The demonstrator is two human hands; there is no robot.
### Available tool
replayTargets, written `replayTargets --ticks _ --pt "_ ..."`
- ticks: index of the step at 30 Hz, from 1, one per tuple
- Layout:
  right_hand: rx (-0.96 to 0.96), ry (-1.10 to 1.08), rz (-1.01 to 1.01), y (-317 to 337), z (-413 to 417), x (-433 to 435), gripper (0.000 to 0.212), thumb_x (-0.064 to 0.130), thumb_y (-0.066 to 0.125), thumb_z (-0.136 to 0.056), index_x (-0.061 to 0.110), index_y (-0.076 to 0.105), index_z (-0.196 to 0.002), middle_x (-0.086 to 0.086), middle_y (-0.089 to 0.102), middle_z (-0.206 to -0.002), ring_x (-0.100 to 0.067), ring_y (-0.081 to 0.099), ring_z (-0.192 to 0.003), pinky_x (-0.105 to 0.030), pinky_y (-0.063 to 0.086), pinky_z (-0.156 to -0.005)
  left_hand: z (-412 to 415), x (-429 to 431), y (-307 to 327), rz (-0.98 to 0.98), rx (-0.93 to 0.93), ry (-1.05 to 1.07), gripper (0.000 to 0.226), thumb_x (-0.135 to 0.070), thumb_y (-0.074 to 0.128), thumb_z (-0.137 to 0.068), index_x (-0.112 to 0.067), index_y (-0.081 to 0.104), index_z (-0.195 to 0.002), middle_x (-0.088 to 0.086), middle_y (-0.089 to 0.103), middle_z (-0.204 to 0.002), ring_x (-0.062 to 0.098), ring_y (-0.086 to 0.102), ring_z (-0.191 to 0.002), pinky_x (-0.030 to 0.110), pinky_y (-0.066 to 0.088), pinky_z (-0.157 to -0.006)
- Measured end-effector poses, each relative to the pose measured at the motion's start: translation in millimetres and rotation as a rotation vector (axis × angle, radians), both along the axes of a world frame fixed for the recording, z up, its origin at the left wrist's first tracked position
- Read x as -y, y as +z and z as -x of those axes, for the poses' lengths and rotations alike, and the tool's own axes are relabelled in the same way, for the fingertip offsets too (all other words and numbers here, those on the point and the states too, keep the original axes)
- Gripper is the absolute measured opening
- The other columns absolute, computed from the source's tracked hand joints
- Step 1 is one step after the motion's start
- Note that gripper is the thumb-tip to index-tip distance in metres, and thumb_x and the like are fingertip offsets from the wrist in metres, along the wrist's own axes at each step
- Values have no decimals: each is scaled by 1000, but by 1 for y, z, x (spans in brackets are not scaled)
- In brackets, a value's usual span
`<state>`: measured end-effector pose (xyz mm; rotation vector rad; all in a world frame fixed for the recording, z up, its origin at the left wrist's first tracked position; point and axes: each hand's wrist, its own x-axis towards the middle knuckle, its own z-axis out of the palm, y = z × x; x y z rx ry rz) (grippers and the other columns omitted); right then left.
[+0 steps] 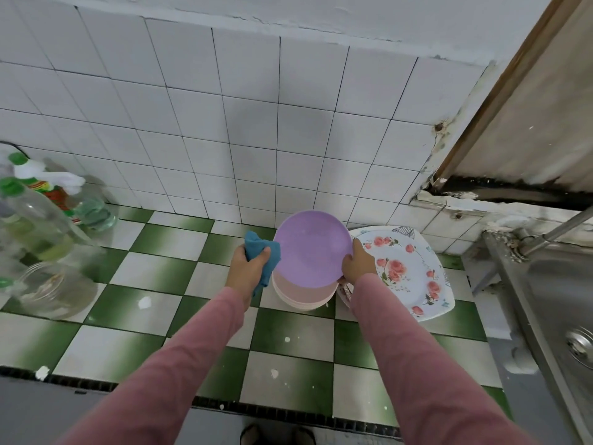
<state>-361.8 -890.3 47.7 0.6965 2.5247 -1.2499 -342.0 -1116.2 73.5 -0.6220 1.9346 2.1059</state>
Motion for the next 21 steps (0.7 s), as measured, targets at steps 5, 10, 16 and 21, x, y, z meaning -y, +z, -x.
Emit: replayTargets --ticks 5,10,16,21 --pt "-58 -27 -16 -1 -8 -11 26 1 26 -97 11 39 -118 -21 60 -103 -37 66 -83 -28 45 -49 2 -8 0 8 -6 13 41 -22 62 -95 -14 46 -132 8 58 -123 26 60 -106 44 55 -89" --pt "-90 -72 -53 2 -13 -21 23 2 26 -98 14 34 -115 -20 57 -94 -35 64 -76 -25 42 -52 -1 -17 -3 9 -15 7 40 -20 61 -96 -11 46 -131 8 58 -119 21 61 -96 32 54 -71" --pt "-139 -121 -50 3 -17 -30 26 3 29 -99 9 36 -123 -14 51 -85 -36 64 -77 -30 44 -53 -2 -23 -7 45 -4 -30 38 -26 62 -95 -16 46 -129 7 59 -121 25 61 -102 48 55 -91" --pt "-165 -111 -78 4 -23 -34 24 5 33 -100 7 35 -123 -7 42 -75 -20 41 -61 -27 33 -51 -4 -26 -10 42 10 -37 41 -27 62 -95 -15 46 -131 9 58 -124 30 60 -110 52 51 -98"
